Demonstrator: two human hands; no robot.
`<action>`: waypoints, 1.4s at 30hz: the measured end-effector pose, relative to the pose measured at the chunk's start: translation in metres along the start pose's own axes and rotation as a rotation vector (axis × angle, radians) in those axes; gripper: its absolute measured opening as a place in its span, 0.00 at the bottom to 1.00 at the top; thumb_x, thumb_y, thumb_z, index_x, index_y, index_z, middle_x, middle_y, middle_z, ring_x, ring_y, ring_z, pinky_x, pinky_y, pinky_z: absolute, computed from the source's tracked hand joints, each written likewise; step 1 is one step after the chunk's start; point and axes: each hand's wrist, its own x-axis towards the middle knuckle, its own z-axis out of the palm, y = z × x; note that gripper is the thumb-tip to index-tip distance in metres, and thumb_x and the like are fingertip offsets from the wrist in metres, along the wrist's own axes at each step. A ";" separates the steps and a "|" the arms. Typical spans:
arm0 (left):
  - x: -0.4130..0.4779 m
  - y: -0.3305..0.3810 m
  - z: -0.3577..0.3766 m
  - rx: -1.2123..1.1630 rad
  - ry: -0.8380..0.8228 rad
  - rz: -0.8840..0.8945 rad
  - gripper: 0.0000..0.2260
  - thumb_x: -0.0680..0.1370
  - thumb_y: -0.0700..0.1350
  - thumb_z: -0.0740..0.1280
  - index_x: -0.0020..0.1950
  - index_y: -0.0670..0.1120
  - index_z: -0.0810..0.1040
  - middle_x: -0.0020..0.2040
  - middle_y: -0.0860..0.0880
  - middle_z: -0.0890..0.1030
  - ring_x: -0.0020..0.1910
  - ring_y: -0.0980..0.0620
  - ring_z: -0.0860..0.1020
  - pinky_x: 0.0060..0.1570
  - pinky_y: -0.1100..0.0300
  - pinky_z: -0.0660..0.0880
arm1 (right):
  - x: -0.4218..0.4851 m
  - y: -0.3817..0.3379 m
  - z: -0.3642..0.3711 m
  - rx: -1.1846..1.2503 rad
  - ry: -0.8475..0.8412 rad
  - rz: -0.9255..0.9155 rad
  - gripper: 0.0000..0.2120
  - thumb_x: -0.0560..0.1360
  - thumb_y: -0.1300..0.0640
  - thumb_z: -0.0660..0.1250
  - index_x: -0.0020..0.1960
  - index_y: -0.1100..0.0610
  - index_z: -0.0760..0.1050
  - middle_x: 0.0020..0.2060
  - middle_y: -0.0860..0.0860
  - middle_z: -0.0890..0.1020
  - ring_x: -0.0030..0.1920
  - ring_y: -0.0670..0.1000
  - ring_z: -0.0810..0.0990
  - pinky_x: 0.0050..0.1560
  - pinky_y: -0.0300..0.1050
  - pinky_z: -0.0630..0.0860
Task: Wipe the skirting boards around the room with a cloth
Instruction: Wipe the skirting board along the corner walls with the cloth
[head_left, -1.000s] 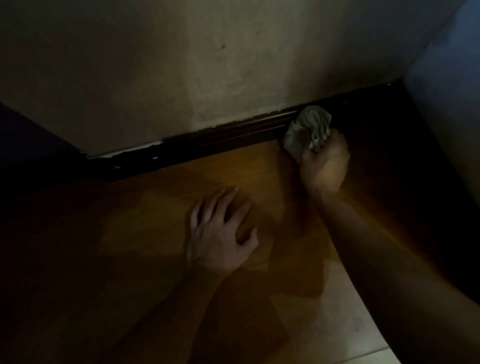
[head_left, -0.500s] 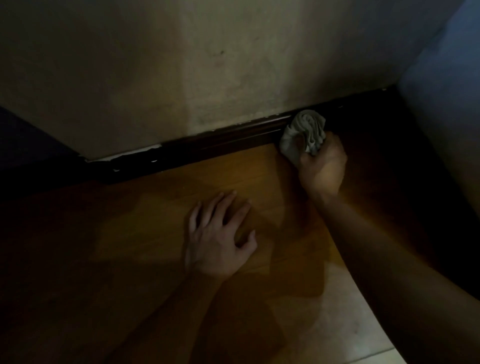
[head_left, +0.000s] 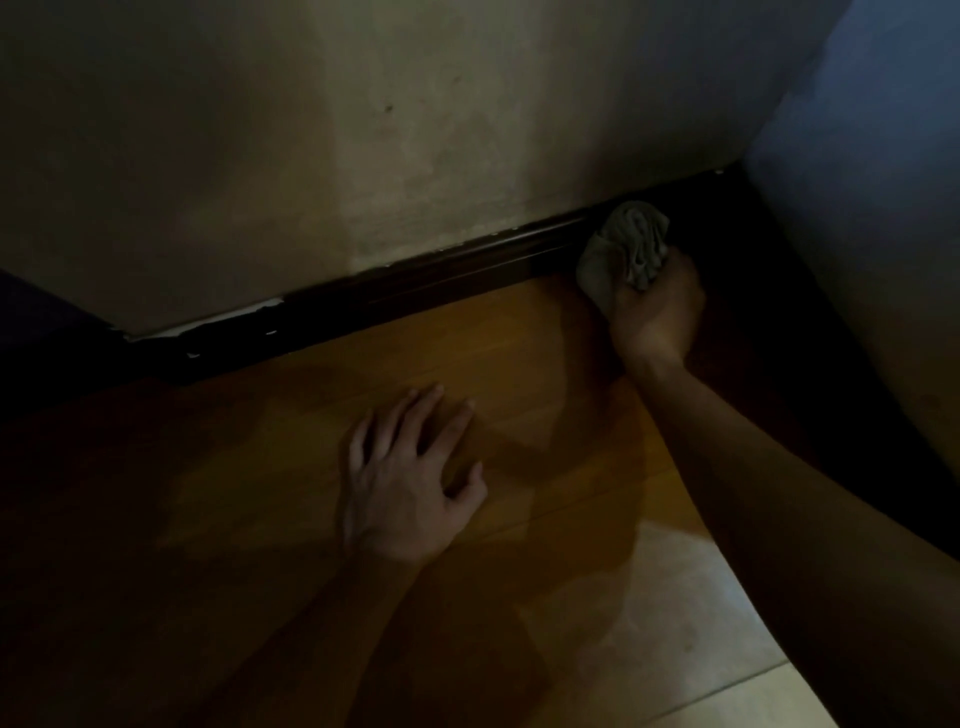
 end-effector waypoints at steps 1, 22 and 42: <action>0.000 0.000 -0.001 -0.002 0.000 -0.001 0.27 0.75 0.64 0.59 0.74 0.61 0.70 0.76 0.51 0.68 0.77 0.48 0.63 0.73 0.39 0.59 | -0.002 -0.001 0.001 0.000 -0.007 -0.021 0.14 0.74 0.56 0.65 0.57 0.59 0.78 0.57 0.58 0.79 0.57 0.59 0.78 0.54 0.44 0.72; 0.000 0.002 -0.001 -0.030 0.035 0.002 0.27 0.72 0.62 0.63 0.71 0.60 0.74 0.75 0.52 0.71 0.75 0.47 0.67 0.71 0.39 0.62 | -0.058 -0.039 0.025 -0.015 -0.224 -0.317 0.12 0.71 0.60 0.67 0.54 0.60 0.75 0.52 0.59 0.78 0.53 0.61 0.78 0.52 0.58 0.75; 0.023 0.000 -0.019 -0.001 -0.142 0.132 0.28 0.74 0.66 0.57 0.73 0.61 0.70 0.73 0.51 0.71 0.69 0.45 0.70 0.66 0.41 0.68 | 0.003 -0.006 -0.036 0.055 -0.120 0.093 0.28 0.66 0.33 0.61 0.52 0.54 0.79 0.50 0.53 0.83 0.49 0.53 0.81 0.46 0.42 0.73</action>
